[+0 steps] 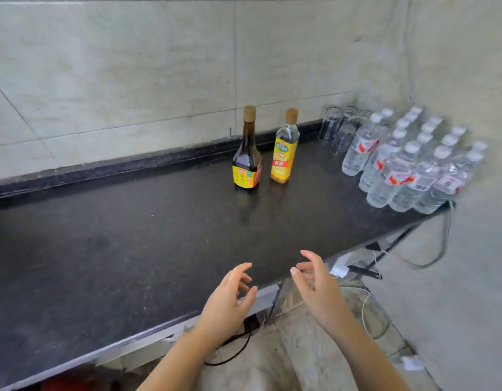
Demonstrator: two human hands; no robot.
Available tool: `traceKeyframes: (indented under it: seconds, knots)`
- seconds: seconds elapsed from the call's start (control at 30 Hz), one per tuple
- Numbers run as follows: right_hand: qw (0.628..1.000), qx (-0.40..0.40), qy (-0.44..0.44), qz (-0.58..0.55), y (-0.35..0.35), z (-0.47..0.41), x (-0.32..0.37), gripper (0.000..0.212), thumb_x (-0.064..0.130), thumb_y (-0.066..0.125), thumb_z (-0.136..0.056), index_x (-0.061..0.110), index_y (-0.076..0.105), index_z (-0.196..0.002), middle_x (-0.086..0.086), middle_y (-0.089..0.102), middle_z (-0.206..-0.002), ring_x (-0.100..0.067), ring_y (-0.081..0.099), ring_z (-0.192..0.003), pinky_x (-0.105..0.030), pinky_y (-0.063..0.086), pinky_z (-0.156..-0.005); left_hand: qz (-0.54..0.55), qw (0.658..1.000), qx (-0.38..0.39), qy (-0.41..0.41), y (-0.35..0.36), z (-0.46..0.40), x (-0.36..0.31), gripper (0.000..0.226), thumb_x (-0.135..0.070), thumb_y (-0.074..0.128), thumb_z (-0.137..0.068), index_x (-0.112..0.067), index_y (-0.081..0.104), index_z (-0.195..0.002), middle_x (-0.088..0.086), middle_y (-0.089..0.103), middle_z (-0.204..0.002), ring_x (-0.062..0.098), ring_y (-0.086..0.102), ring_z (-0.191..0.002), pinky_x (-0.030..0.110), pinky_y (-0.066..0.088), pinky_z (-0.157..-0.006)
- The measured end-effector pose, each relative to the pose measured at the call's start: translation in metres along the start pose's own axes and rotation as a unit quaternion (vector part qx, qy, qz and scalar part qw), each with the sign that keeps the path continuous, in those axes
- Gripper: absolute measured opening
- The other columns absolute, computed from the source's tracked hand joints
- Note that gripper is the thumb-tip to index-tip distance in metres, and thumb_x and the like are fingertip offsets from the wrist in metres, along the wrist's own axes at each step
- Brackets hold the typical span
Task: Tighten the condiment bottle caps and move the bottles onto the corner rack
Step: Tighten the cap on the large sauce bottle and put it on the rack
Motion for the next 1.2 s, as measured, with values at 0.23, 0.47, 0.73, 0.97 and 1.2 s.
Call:
traceKeyframes:
  seconds: [0.23, 0.47, 0.73, 0.97, 1.2]
  knots:
    - [0.999, 0.024, -0.031, 0.01, -0.067, -0.067, -0.018, 0.044, 0.032, 0.046, -0.094, 0.022, 0.037, -0.135, 0.004, 0.056, -0.116, 0.0, 0.054, -0.09, -0.012, 0.039, -0.066, 0.025, 0.999, -0.023, -0.002, 0.038, -0.051, -0.056, 0.044, -0.028, 0.049, -0.093, -0.031, 0.034, -0.135, -0.013, 0.052, -0.112, 0.001, 0.052, -0.101, 0.025, 0.046, -0.091]
    - [0.995, 0.064, -0.079, 0.014, -0.059, -0.15, 0.022, 0.045, 0.033, 0.046, -0.094, 0.023, 0.035, -0.136, 0.001, 0.055, -0.125, -0.008, 0.053, -0.098, -0.019, 0.041, -0.079, 0.005, 0.995, -0.094, -0.022, -0.001, -0.115, -0.053, 0.044, -0.026, 0.049, -0.093, -0.027, 0.036, -0.134, -0.01, 0.054, -0.111, 0.005, 0.055, -0.097, 0.021, 0.047, -0.089]
    - [0.981, 0.088, -0.167, 0.038, -0.04, -0.258, 0.11, 0.05, 0.036, 0.045, -0.094, 0.024, 0.029, -0.14, 0.0, 0.051, -0.132, -0.004, 0.05, -0.097, -0.023, 0.041, -0.084, 0.019, 0.986, -0.164, -0.033, -0.069, -0.231, -0.047, 0.045, -0.027, 0.049, -0.092, -0.025, 0.036, -0.135, -0.006, 0.056, -0.11, 0.007, 0.056, -0.096, 0.028, 0.049, -0.088]
    - [0.954, 0.076, -0.274, 0.096, -0.015, -0.338, 0.185, 0.049, 0.035, 0.046, -0.094, 0.022, 0.032, -0.139, -0.003, 0.047, -0.135, -0.014, 0.054, -0.112, -0.03, 0.045, -0.09, 0.013, 0.98, -0.19, -0.052, -0.109, -0.321, -0.04, 0.047, -0.029, 0.052, -0.09, -0.019, 0.038, -0.134, 0.001, 0.054, -0.117, 0.014, 0.054, -0.103, 0.032, 0.046, -0.089]
    - [0.856, 0.148, -0.397, 0.295, 0.03, -0.373, 0.216, 0.039, 0.033, 0.039, -0.096, 0.024, 0.037, -0.134, -0.004, 0.05, -0.126, -0.021, 0.054, -0.107, -0.036, 0.051, -0.082, 0.081, 0.981, -0.162, -0.072, -0.099, -0.379, -0.037, 0.029, -0.026, 0.06, -0.086, -0.017, 0.048, -0.112, -0.006, 0.059, -0.092, 0.009, 0.056, -0.082, 0.018, 0.039, -0.06]
Point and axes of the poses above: each hand's wrist, its own z-axis away from the middle knuckle, its own y-axis out of the palm, x = y × z, the point moved 8 cm from there along -z, towards the middle knuckle
